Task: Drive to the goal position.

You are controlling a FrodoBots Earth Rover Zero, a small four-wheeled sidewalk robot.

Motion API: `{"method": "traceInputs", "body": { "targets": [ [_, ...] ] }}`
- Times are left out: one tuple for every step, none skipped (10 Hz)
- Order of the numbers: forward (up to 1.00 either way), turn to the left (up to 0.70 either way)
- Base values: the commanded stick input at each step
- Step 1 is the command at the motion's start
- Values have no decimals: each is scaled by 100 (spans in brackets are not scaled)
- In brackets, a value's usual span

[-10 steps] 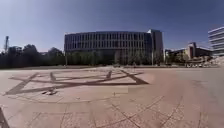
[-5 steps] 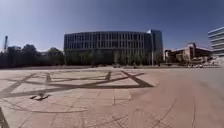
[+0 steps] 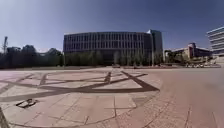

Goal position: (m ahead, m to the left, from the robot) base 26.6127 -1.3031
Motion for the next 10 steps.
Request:
{"method": "traceInputs", "body": {
  "targets": [
    [70, 0],
    [70, 0],
    [70, 0],
    [70, 0],
    [70, 0],
    [70, 0],
    [70, 0],
    [70, 0],
    [70, 0],
    [70, 0]
  ]
}}
